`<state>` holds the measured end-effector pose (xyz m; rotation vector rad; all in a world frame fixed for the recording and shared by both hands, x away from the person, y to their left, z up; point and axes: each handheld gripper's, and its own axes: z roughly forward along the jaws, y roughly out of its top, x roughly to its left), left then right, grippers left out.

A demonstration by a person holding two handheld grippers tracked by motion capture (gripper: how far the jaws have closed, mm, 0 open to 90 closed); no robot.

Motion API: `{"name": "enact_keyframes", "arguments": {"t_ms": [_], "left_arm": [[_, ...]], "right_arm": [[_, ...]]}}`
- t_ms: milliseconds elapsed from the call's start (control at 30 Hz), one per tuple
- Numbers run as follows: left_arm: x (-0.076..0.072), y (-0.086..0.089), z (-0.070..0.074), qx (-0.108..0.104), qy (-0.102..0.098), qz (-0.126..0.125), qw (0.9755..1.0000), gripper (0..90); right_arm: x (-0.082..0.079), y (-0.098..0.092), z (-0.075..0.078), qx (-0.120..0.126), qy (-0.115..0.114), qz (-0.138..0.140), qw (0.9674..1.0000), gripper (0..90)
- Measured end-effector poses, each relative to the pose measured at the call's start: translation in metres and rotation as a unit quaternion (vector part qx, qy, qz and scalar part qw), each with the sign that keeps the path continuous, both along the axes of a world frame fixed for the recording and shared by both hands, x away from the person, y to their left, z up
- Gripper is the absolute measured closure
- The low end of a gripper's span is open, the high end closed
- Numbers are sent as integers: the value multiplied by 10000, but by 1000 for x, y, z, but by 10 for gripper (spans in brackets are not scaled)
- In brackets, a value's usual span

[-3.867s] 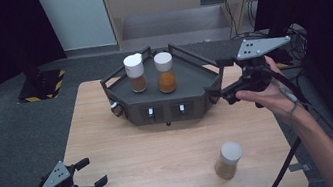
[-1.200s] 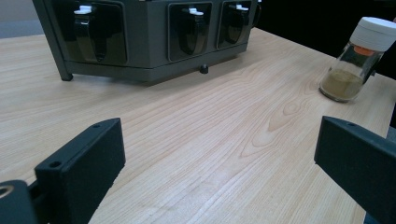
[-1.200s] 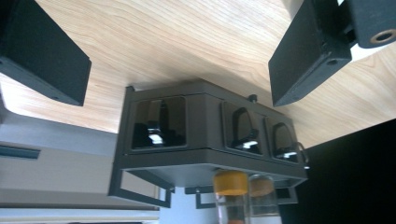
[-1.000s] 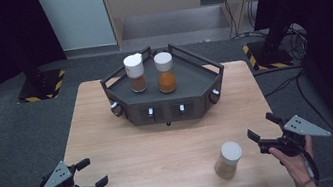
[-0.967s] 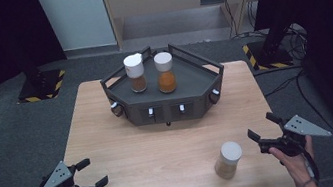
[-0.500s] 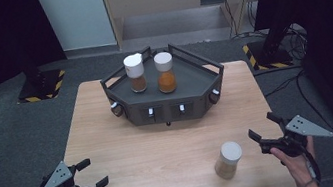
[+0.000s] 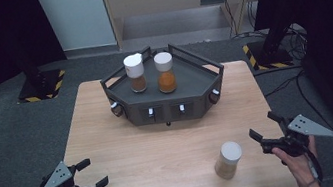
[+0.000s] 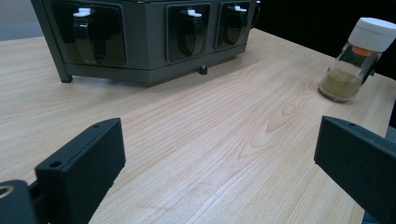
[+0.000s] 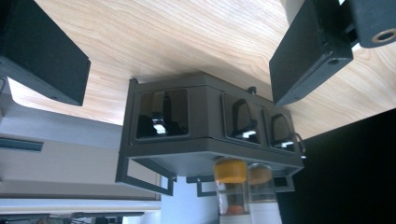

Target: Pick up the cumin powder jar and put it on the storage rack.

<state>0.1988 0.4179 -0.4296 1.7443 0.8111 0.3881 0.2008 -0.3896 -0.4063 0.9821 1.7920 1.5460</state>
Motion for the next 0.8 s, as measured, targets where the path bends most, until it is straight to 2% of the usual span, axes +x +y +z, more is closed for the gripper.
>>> {"name": "enact_keyframes", "arguments": {"t_ms": [100,267,467,800], "left_arm": [[0,-1,0,4,-1,-12,10000,7],[0,0,0,-5,5,1,10000,7],[0,-1,0,4,10,-6,10000,7],[0,-1,0,9,15,-8,10000,7]], "right_arm": [[1,-2,4,50,38,130,9999,38],[2,-1,15,-36,17,346,9994,31],[8,-2,29,-22,50,599,9982,25],[21,-5,56,-92,237,1094,9937,19]]}}
